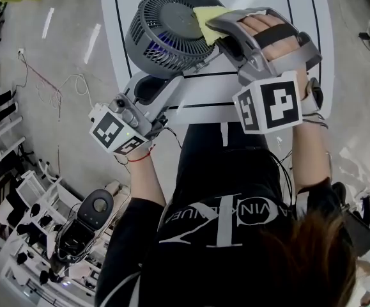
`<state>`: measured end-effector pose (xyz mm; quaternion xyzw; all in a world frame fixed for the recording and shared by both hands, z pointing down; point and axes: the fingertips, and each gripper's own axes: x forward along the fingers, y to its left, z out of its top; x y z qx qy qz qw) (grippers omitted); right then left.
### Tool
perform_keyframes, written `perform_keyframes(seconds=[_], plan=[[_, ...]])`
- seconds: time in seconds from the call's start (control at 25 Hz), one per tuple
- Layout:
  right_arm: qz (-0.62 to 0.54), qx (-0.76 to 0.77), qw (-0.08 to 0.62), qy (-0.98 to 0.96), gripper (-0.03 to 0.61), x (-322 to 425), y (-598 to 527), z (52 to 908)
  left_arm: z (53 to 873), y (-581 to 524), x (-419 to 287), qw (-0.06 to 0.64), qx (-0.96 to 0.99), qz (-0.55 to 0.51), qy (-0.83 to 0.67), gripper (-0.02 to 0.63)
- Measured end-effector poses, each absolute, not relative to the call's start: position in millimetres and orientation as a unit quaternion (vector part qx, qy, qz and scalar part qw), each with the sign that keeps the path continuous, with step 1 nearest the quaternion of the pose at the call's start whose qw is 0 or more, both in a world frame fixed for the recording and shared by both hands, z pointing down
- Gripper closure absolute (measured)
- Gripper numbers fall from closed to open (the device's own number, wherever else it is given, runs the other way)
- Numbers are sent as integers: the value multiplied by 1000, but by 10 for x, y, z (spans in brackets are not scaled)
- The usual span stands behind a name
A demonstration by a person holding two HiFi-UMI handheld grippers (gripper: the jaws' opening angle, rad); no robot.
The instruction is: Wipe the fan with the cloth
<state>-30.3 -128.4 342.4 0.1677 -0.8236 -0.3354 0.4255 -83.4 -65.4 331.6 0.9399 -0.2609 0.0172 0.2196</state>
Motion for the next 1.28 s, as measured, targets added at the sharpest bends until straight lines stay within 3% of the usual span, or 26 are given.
perform_keyframes(seconds=[0.52, 0.84, 1.28], plan=[[-281, 185, 439, -833, 541, -561, -1497, 3645, 3049, -1013, -1149, 201, 941, -35, -271, 549], [-175, 290, 409, -847, 541, -415, -1414, 3575, 3104, -1043, -1251, 205, 937, -32, -282, 551], [-105, 346, 367, -857, 540, 160, -1139, 3310, 2918, -1300, -826, 206, 927, -9, -314, 549]])
